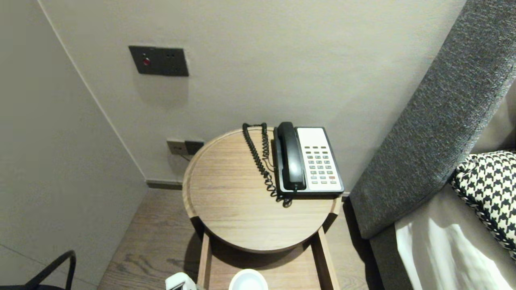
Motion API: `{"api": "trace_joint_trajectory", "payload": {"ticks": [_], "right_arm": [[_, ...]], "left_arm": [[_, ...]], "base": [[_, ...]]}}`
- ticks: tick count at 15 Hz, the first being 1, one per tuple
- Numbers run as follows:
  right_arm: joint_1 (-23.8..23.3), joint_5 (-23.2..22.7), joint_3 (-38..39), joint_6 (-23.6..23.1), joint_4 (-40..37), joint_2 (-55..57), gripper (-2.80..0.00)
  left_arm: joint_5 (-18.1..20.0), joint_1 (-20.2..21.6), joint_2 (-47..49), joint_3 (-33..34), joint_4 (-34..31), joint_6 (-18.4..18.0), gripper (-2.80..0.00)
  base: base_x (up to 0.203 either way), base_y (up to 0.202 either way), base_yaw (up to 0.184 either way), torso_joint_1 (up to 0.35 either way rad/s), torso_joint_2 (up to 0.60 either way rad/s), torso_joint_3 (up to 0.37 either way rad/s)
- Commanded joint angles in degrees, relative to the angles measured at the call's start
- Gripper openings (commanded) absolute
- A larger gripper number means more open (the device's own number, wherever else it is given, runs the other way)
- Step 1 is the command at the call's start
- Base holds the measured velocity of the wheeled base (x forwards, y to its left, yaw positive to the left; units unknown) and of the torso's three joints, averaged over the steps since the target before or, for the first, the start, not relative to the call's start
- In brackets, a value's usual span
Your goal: Close the nightstand drawer
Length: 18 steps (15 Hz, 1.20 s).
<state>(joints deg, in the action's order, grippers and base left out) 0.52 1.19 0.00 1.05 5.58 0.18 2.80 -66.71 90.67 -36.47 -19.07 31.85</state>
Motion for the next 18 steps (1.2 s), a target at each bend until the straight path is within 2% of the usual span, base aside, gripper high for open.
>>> {"api": "trace_joint_trajectory", "payload": {"ticks": [1,3,8,12,16,18], "right_arm": [[0.0,-0.02,2.29,0.01,0.04,-0.01,-2.8],[0.0,0.04,2.29,0.01,0.04,-0.01,-2.8],[0.0,0.02,2.29,0.01,0.04,-0.01,-2.8],[0.0,0.01,2.29,0.01,0.04,-0.01,-2.8],[0.0,0.04,2.29,0.01,0.04,-0.01,-2.8],[0.0,0.04,2.29,0.01,0.04,-0.01,-2.8]], "left_arm": [[-0.79,0.0,1.81,2.11,3.32,0.07,-2.8],[-1.54,0.0,2.35,3.29,7.68,0.27,-2.8],[-1.78,0.0,4.44,3.53,12.9,0.32,-2.8],[-5.2,0.17,5.04,3.73,18.01,0.49,-2.8],[-5.52,1.02,5.45,5.6,25.12,0.45,-2.8],[-6.89,1.91,5.82,6.06,27.91,0.49,-2.8]], "base": [[0.0,0.0,0.0,0.0,0.0,0.0],[0.0,0.0,0.0,0.0,0.0,0.0],[0.0,0.0,0.0,0.0,0.0,0.0],[0.0,0.0,0.0,0.0,0.0,0.0],[0.0,0.0,0.0,0.0,0.0,0.0],[0.0,0.0,0.0,0.0,0.0,0.0]]}}
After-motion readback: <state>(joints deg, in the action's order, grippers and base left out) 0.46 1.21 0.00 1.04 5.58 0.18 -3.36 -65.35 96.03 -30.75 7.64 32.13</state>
